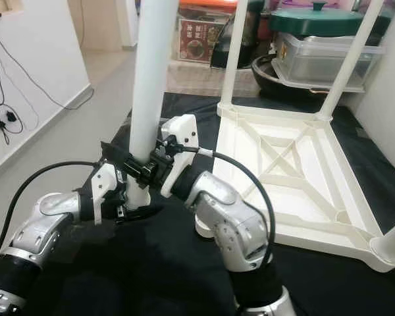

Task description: Building children table

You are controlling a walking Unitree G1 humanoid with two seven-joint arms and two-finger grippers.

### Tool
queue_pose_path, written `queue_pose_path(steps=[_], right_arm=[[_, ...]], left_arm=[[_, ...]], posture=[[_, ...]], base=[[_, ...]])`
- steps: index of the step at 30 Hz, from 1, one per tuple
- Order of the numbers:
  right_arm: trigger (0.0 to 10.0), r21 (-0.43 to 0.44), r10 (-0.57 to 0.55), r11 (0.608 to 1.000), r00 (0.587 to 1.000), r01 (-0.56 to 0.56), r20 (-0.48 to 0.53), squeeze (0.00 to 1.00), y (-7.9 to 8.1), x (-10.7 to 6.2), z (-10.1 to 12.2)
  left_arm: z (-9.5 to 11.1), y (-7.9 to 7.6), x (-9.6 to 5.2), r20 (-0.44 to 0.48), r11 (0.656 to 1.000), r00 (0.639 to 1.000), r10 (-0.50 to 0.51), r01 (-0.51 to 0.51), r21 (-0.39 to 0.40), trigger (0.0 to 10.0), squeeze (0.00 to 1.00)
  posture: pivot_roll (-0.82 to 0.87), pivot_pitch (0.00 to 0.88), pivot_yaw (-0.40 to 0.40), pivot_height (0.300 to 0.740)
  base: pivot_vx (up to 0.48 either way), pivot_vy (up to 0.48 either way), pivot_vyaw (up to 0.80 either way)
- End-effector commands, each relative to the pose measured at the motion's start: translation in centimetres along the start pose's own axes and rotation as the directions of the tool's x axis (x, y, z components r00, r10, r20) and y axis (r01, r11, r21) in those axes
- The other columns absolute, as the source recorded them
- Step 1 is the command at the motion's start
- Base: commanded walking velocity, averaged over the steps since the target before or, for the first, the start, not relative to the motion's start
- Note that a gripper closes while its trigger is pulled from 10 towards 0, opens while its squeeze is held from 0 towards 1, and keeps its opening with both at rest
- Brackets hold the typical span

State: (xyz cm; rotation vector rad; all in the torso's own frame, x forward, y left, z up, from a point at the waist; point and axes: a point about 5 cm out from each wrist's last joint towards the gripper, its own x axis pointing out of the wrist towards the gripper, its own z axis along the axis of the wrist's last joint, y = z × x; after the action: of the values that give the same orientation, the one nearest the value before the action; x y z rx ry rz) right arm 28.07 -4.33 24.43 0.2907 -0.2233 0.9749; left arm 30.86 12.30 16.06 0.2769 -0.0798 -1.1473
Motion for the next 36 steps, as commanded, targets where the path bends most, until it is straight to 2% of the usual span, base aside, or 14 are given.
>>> queue_pose_path(steps=[1, 3, 4, 8, 11, 12, 14, 15, 21, 22, 24, 25, 29, 36], right_arm=[[10.0, 0.006, -0.063, 0.998, 0.998, 0.063, 0.014, 0.00, -0.5, 0.4, -0.4], [10.0, 0.012, -0.071, 0.997, 0.997, 0.071, 0.023, 0.00, -0.5, 0.5, -0.3], [4.1, 0.023, -0.079, 0.997, 0.996, 0.078, 0.037, 0.00, -0.3, 0.7, -0.4], [4.9, 0.042, -0.089, 0.995, 0.995, 0.087, 0.038, 0.00, 0.0, 0.7, -0.8], [5.0, 0.050, -0.098, 0.994, 0.994, 0.096, 0.038, 0.00, 0.1, 0.7, -1.1], [2.9, 0.052, -0.102, 0.994, 0.994, 0.100, 0.037, 0.00, 0.2, 0.8, -1.5], [2.9, 0.051, -0.105, 0.993, 0.994, 0.103, 0.039, 0.00, 0.3, 0.8, -1.7], [0.0, 0.052, -0.102, 0.994, 0.994, 0.100, 0.041, 0.00, 0.4, 0.9, -1.8], [0.0, 0.053, -0.090, 0.995, 0.995, 0.087, 0.043, 0.00, 0.5, 0.8, -2.2], [0.0, 0.053, -0.088, 0.995, 0.995, 0.086, 0.041, 0.00, 0.4, 0.6, -2.2], [0.0, 0.053, -0.087, 0.995, 0.995, 0.085, 0.040, 0.00, 0.3, 0.5, -2.2], [0.0, 0.052, -0.088, 0.995, 0.995, 0.086, 0.038, 0.00, 0.2, 0.4, -2.2], [0.0, 0.037, -0.100, 0.994, 0.994, 0.099, 0.036, 0.00, -0.4, -0.2, -2.0], [0.0, -0.011, -0.136, 0.991, 0.989, 0.137, 0.055, 0.00, -2.0, -1.1, -0.9]], left_arm=[[0.8, -1.0, 1.2, 0.036, 0.997, 0.997, -0.067, 0.066, 0.031, 9.6, 0.00], [0.8, -1.1, 1.3, 0.037, 0.997, 0.997, -0.070, 0.069, 0.028, 9.6, 0.00], [0.7, -1.1, 1.3, 0.033, 0.997, 0.997, -0.071, 0.070, 0.025, 9.5, 0.00], [0.7, -1.1, 1.3, 0.031, 0.997, 0.997, -0.069, 0.068, 0.023, 9.3, 0.00], [0.7, -1.1, 1.3, 0.033, 0.998, 0.997, -0.067, 0.067, 0.022, 9.2, 0.00], [0.8, -1.2, 1.4, 0.038, 0.997, 0.997, -0.070, 0.070, 0.020, 9.1, 0.00], [0.9, -1.3, 1.5, 0.041, 0.997, 0.997, -0.073, 0.072, 0.019, 9.1, 0.00], [0.9, -1.3, 1.6, 0.041, 0.997, 0.996, -0.075, 0.074, 0.019, 9.0, 0.00], [1.0, -1.0, 1.3, 0.028, 0.997, 0.997, -0.070, 0.069, 0.041, 9.2, 0.00], [1.0, -0.8, 1.1, 0.023, 0.997, 0.998, -0.060, 0.059, 0.049, 10.0, 0.00], [1.0, -0.7, 1.0, 0.021, 0.997, 0.998, -0.053, 0.052, 0.055, 10.0, 0.00], [0.9, -0.4, 0.8, 0.015, 0.998, 0.999, -0.032, 0.031, 0.063, 10.0, 1.00], [0.8, 0.6, -0.1, 0.001, 0.998, 1.000, 0.026, -0.026, 0.051, 10.0, 1.00], [1.8, 1.4, -1.5, 0.055, 0.994, 0.993, 0.105, -0.106, 0.027, 10.0, 1.00]], posture=[[0.09, 0.000, -0.037, 0.740], [0.09, 0.000, -0.037, 0.740], [0.09, 0.000, -0.035, 0.740], [0.09, 0.000, -0.036, 0.740], [0.09, 0.000, -0.036, 0.740], [0.09, 0.000, -0.035, 0.740], [0.09, 0.000, -0.035, 0.740], [0.09, 0.000, -0.033, 0.740], [0.09, 0.000, -0.033, 0.740], [0.09, 0.000, -0.034, 0.740], [0.09, 0.000, -0.034, 0.740], [0.09, 0.000, -0.034, 0.740], [0.10, 0.000, -0.034, 0.740], [0.11, 0.000, -0.037, 0.740]], base=[[0.000, 0.000, 0.00], [0.000, 0.000, 0.00], [0.000, 0.000, 0.00], [0.000, 0.000, 0.00], [0.000, 0.000, 0.00], [0.000, 0.000, 0.00], [0.000, 0.000, 0.00], [0.000, 0.000, 0.00], [0.000, 0.000, 0.00], [0.000, 0.000, 0.00], [0.000, 0.000, 0.00], [0.000, 0.000, 0.00], [0.000, 0.000, 0.00], [0.000, 0.000, 0.00]])
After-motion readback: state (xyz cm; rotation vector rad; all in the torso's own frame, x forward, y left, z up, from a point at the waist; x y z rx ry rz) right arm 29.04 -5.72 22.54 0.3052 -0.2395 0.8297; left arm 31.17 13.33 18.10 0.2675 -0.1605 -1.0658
